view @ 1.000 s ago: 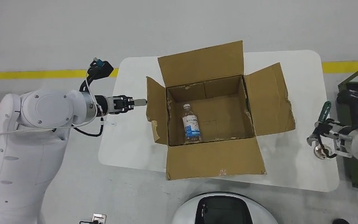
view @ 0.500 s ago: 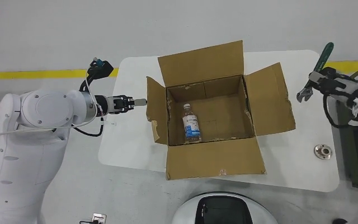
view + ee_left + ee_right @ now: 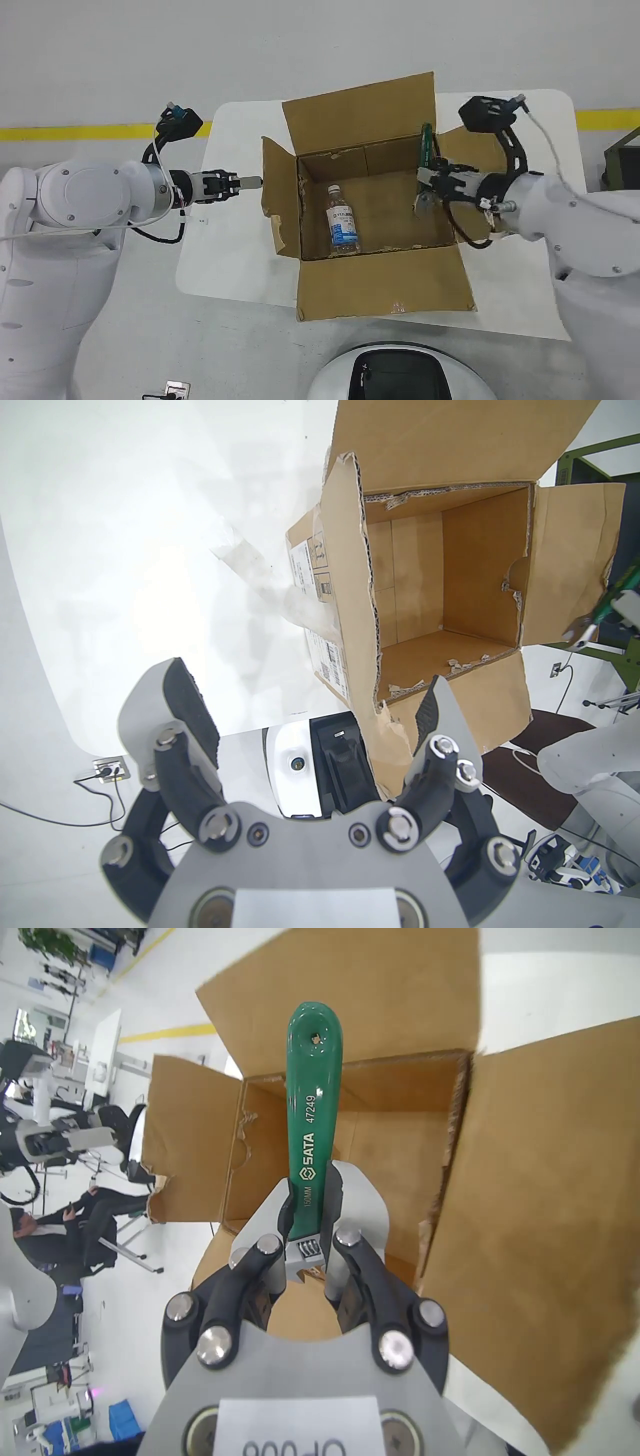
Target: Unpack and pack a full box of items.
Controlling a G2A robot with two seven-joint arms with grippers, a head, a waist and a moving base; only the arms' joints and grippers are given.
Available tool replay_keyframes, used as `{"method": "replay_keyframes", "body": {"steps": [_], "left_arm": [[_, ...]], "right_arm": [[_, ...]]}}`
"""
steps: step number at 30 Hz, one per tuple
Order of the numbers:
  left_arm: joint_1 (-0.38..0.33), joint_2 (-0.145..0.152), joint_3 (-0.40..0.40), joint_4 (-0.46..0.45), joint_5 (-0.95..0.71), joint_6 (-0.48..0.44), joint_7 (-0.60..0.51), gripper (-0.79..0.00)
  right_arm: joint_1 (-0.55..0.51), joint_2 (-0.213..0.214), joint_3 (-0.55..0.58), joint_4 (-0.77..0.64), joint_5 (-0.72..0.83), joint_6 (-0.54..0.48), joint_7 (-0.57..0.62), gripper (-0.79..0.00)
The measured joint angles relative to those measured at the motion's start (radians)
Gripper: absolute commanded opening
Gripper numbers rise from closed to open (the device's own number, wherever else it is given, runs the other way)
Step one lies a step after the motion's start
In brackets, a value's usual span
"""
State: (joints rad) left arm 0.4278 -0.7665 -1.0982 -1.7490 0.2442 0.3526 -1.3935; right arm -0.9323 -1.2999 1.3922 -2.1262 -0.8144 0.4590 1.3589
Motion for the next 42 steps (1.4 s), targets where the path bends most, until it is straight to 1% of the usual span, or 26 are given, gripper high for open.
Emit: {"method": "replay_keyframes", "body": {"steps": [5,15,16,17,18,19,22,26,34,37,39,41,42], "left_arm": [[0.0,0.0,0.0,0.0,0.0,0.0,0.0,0.0],[0.0,0.0,0.0,0.0,0.0,0.0,0.0,0.0],[0.0,0.0,0.0,0.0,0.0,0.0,0.0,0.0],[0.0,0.0,0.0,0.0,0.0,0.0,0.0,0.0],[0.0,0.0,0.0,0.0,0.0,0.0,0.0,0.0],[0.0,0.0,0.0,0.0,0.0,0.0,0.0,0.0],[0.0,0.0,0.0,0.0,0.0,0.0,0.0,0.0],[0.0,0.0,0.0,0.0,0.0,0.0,0.0,0.0],[0.0,0.0,0.0,0.0,0.0,0.0,0.0,0.0],[0.0,0.0,0.0,0.0,0.0,0.0,0.0,0.0],[0.0,0.0,0.0,0.0,0.0,0.0,0.0,0.0],[0.0,0.0,0.0,0.0,0.0,0.0,0.0,0.0],[0.0,0.0,0.0,0.0,0.0,0.0,0.0,0.0]], "right_arm": [[0.009,-0.006,-0.155,0.12,-0.094,-0.013,-0.072,-0.785],[0.065,-0.036,-0.333,0.327,-0.133,0.02,-0.225,-0.785],[0.068,-0.039,-0.341,0.341,-0.128,0.028,-0.235,-0.77],[0.071,-0.042,-0.348,0.353,-0.121,0.036,-0.243,-0.711],[0.077,-0.045,-0.358,0.366,-0.12,0.041,-0.255,-0.57],[0.08,-0.047,-0.366,0.374,-0.123,0.042,-0.262,-0.539],[0.09,-0.052,-0.387,0.389,-0.128,0.037,-0.262,-0.505],[0.105,-0.056,-0.394,0.403,-0.137,0.037,-0.249,-0.474],[0.113,-0.058,-0.38,0.394,-0.148,0.037,-0.233,-0.465],[0.109,-0.05,-0.338,0.325,-0.163,0.034,-0.21,-0.446],[0.097,-0.039,-0.28,0.245,-0.177,0.018,-0.169,-0.44],[0.083,-0.026,-0.207,0.163,-0.185,-0.002,-0.12,-0.425],[0.073,-0.017,-0.147,0.107,-0.192,-0.019,-0.082,-0.419]]}}
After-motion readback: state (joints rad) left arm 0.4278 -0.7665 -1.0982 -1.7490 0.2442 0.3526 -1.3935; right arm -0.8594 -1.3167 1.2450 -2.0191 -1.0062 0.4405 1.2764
